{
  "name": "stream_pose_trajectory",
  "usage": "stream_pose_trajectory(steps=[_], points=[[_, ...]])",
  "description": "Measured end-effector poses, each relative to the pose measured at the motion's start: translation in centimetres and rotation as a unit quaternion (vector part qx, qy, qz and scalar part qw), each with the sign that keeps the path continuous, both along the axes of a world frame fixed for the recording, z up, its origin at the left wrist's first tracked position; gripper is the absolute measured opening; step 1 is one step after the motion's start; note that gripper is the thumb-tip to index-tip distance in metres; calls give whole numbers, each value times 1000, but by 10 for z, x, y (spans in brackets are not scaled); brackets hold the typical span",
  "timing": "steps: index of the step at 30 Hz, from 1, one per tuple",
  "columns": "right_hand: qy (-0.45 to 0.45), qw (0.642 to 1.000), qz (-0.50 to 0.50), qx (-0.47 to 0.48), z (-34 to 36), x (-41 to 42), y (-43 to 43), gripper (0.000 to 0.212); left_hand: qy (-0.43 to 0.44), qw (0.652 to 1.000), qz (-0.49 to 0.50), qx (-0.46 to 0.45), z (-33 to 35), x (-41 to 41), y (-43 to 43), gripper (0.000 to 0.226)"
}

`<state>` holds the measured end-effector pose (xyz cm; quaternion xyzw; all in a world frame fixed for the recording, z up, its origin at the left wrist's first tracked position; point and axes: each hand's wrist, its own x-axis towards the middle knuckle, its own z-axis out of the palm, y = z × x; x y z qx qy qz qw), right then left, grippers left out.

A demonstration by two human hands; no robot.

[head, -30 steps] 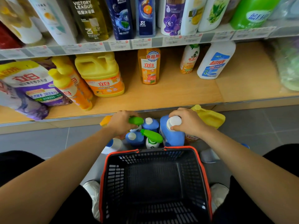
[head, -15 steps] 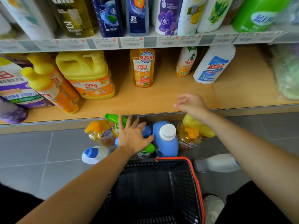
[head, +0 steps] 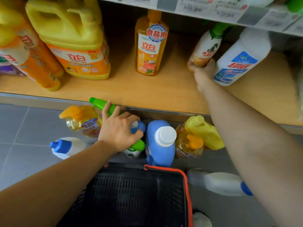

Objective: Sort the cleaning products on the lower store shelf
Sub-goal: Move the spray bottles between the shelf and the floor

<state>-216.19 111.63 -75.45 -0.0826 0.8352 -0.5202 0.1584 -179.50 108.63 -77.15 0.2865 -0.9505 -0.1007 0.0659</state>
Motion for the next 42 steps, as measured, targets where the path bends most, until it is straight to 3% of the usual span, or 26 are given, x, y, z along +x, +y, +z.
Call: stream_pose_trajectory(steps=[9, 11, 16, 28, 34, 42], points=[[93, 993, -76, -18, -19, 5, -9, 55, 0, 1000, 10, 17, 1, -2, 0, 47], [110, 991, -69, -16, -24, 22, 2, 60, -4, 1000, 10, 19, 3, -2, 1, 48], [98, 988, 16, -115, -16, 33, 25, 107, -14, 1000, 14, 23, 4, -4, 1, 50], [185, 972, 84, -115, 12, 77, 44, 90, -33, 999, 13, 23, 4, -1, 2, 53], [99, 977, 144, -124, 8, 97, 61, 92, -12, 1000, -8, 16, 2, 5, 10, 56], [136, 971, 187, -66, 42, 123, 84, 89, -119, 991, -40, 38, 21, 4, 3, 69]])
